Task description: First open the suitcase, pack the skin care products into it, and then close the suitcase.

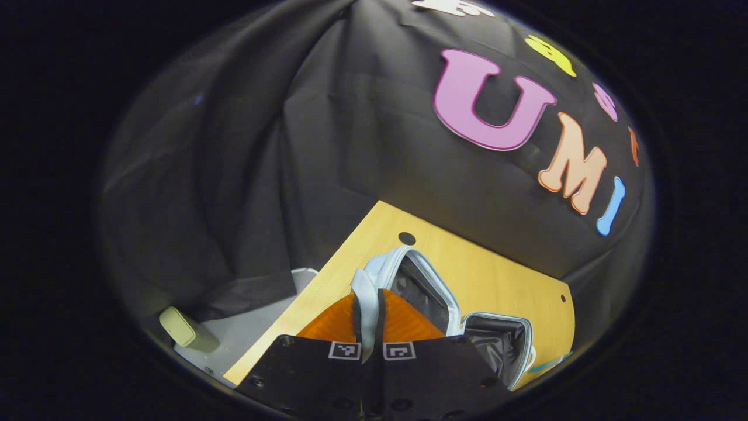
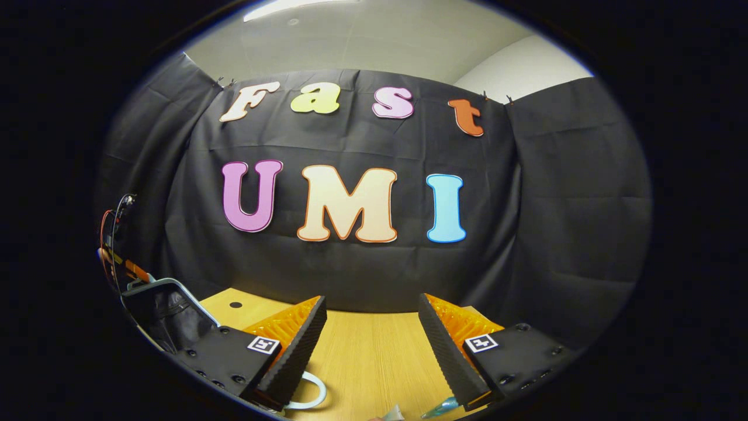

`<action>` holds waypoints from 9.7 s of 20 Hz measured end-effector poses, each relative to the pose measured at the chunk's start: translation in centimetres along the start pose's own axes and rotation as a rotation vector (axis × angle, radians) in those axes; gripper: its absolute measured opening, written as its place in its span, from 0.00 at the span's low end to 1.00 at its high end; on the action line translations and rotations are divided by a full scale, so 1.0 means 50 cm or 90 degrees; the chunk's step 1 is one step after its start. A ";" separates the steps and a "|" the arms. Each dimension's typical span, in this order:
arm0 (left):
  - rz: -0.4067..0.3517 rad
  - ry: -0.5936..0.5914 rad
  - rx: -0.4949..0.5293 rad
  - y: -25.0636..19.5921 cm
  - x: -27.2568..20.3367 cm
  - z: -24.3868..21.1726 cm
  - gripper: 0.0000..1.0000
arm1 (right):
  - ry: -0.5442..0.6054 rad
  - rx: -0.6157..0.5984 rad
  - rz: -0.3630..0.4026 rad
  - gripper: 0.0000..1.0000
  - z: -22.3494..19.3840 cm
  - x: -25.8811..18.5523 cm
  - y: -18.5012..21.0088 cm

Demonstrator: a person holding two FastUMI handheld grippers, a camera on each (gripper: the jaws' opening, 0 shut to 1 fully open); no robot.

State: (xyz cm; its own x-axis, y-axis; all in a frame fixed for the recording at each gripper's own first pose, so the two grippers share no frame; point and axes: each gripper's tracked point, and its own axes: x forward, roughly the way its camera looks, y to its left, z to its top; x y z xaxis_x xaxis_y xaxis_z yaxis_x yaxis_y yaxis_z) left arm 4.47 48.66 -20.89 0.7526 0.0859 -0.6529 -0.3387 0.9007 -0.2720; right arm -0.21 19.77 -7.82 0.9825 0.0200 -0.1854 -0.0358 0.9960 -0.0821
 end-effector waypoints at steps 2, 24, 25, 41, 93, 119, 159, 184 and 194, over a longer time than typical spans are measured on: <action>0.018 0.019 -0.018 0.036 0.027 -0.028 0.00 | 0.004 -0.001 -0.002 0.99 0.000 -0.001 0.000; 0.322 -0.183 0.064 0.133 -0.068 0.011 0.94 | 0.000 -0.013 0.013 0.96 0.013 -0.007 -0.102; 0.314 -0.215 0.067 0.098 -0.100 0.034 0.92 | -0.007 -0.009 0.013 0.99 0.020 -0.008 -0.118; 0.088 -0.401 0.151 -0.471 -0.435 0.085 0.91 | -0.057 0.031 0.043 0.99 0.059 -0.045 -0.321; -0.295 0.065 0.294 -0.957 -0.269 -0.590 0.13 | 0.110 -0.002 0.103 0.99 -0.338 -0.075 -0.295; -0.066 0.132 0.254 -0.609 -0.222 -0.488 0.14 | 0.229 0.046 0.268 0.40 -0.377 -0.061 -0.104; -0.018 0.061 0.137 -0.187 -0.081 -0.190 0.92 | 0.517 0.122 0.317 0.39 -0.564 -0.003 0.396; 0.142 0.144 -0.025 0.277 0.004 -0.184 0.88 | 0.340 0.094 0.256 0.98 -0.384 0.101 0.428; 0.117 0.215 -0.015 0.275 0.039 -0.235 0.53 | 0.336 0.107 0.241 0.94 -0.384 0.106 0.391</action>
State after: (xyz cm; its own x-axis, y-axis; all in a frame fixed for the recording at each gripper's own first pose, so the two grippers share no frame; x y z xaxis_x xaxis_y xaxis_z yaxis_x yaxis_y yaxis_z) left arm -5.35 56.24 -34.20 0.4514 0.0961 -0.8872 -0.4667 0.8728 -0.1429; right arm 0.78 37.68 -29.22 0.6849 0.3678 -0.6290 -0.2898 0.9295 0.2280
